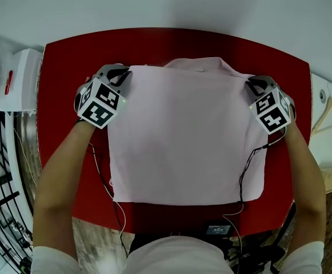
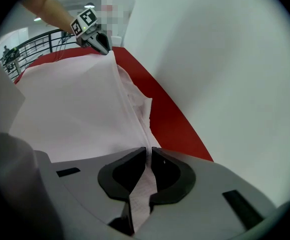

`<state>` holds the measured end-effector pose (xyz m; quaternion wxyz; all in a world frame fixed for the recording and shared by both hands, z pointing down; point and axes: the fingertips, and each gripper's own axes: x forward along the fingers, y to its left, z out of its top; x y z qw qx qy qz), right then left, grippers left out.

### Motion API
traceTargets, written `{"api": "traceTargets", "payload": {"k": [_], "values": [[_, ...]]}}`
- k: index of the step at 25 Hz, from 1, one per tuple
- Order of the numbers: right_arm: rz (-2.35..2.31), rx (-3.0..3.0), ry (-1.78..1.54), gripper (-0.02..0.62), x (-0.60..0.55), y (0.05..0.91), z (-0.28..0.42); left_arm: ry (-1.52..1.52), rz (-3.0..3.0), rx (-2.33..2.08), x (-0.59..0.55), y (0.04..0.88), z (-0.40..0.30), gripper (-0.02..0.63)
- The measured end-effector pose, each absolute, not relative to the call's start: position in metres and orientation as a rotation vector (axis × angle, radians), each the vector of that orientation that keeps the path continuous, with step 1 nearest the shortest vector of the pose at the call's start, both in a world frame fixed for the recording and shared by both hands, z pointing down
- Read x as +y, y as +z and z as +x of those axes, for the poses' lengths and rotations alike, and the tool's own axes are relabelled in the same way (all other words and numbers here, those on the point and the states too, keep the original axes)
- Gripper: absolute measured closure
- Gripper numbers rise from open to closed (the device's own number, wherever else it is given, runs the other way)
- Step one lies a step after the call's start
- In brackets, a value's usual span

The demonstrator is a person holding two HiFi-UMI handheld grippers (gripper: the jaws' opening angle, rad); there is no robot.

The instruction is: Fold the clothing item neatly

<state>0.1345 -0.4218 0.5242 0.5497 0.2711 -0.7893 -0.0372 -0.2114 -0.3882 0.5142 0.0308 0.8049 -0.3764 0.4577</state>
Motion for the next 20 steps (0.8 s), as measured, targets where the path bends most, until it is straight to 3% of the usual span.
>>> {"api": "traceTargets", "payload": {"k": [7,10,15,20], "values": [[0.742,-1.85,-0.04,0.548,-0.427,0.536,0.136,1.312,2.365,-1.161,-0.382,0.525,-0.223,0.589],[0.786,-1.867,-0.054,0.513,-0.428,0.527,0.136,1.244,2.363,-1.176,-0.371,0.514,-0.234,0.548],[0.874,-1.909,-0.006,0.489,-0.42,0.508,0.145,1.125,2.216,-1.198,-0.332,0.515,-0.258,0.534],[0.915,-1.93,0.066,0.491,-0.387,0.503,0.153,1.224,2.076,-1.186,-0.296,0.551,-0.273,0.535]]}}
